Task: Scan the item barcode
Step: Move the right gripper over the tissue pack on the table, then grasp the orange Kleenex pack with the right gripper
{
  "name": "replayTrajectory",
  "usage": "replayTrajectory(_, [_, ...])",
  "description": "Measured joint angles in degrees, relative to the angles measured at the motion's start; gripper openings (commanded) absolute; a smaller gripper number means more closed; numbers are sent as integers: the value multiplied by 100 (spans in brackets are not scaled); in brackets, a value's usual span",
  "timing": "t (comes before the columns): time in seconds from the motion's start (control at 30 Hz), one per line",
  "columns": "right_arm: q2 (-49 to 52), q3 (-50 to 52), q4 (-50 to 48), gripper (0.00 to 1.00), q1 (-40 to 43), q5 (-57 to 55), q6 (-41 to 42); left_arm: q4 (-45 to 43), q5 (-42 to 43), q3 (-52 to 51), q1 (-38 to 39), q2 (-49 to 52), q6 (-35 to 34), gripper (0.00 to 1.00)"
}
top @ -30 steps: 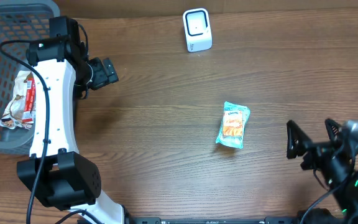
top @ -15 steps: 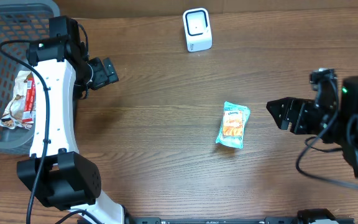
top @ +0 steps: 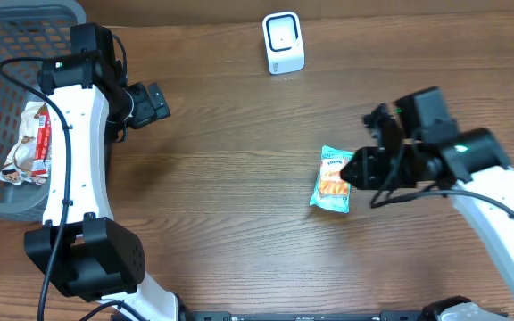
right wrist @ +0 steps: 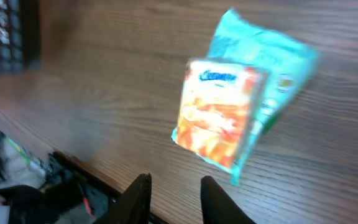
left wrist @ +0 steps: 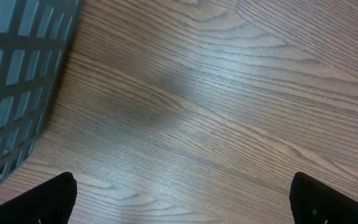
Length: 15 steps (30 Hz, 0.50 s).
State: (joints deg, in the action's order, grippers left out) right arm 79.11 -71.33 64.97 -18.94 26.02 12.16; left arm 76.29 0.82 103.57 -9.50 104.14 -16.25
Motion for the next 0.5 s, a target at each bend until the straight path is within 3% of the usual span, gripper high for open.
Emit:
replayTrajectory(0.27, [734,0,-332,28,-592,-446,455,0,0,0,0,0,-2,100])
replayTrajectory(0.5, [789,0,-721,31,-879,-909,990,0,0,0,0,0,-2,100])
